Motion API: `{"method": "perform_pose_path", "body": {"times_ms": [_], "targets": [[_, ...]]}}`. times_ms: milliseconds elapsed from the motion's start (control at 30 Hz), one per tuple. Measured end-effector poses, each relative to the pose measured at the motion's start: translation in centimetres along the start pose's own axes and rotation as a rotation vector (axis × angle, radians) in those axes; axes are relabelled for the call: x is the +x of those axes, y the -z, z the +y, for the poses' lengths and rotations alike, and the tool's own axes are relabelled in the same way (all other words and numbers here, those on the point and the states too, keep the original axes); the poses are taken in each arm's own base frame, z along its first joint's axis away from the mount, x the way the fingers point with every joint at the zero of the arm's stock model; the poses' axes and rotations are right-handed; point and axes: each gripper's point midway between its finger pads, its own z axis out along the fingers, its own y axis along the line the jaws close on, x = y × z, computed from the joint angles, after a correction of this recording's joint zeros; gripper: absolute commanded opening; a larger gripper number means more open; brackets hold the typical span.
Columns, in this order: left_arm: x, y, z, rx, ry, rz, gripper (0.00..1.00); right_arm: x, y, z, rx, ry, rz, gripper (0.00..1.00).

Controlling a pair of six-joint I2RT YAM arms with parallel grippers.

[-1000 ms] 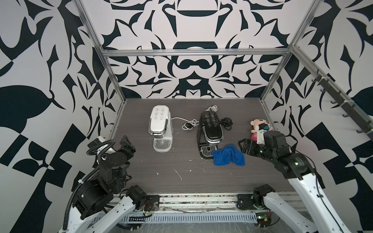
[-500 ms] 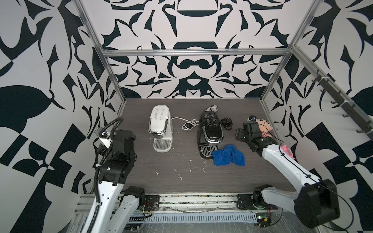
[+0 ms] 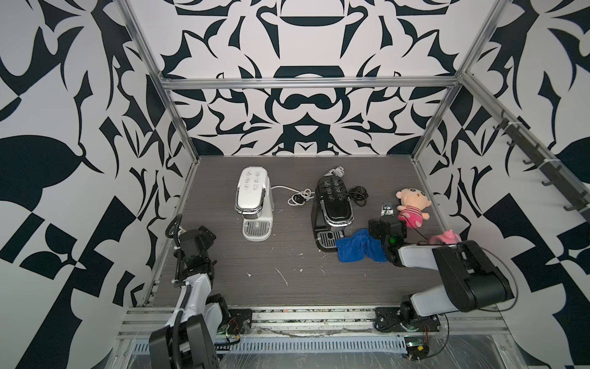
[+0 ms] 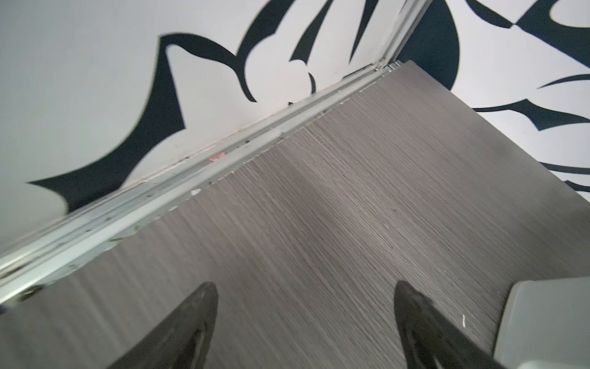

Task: Wipe the surface of a coffee machine
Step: Reset both arms

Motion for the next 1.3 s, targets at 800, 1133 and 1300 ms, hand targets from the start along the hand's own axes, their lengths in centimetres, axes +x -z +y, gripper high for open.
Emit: {"method": "perform_pose_path", "body": {"times_ms": [800, 1133, 1300], "targets": [[0.5, -4.2, -10.4, 0.474, -0.206, -0.052, 0.99, -2.0, -0.7, -1.7, 0.026, -0.098, -0.118, 1.0], [1.5, -4.8, -13.4, 0.513, -0.315, 0.015, 0.99, -2.0, -0.8, -1.7, 0.026, -0.098, -0.118, 1.0], [2.1, -4.9, -13.4, 0.498, -0.341, 0.034, 0.99, -2.0, -0.8, -1.7, 0.026, -0.098, -0.118, 1.0]]}}
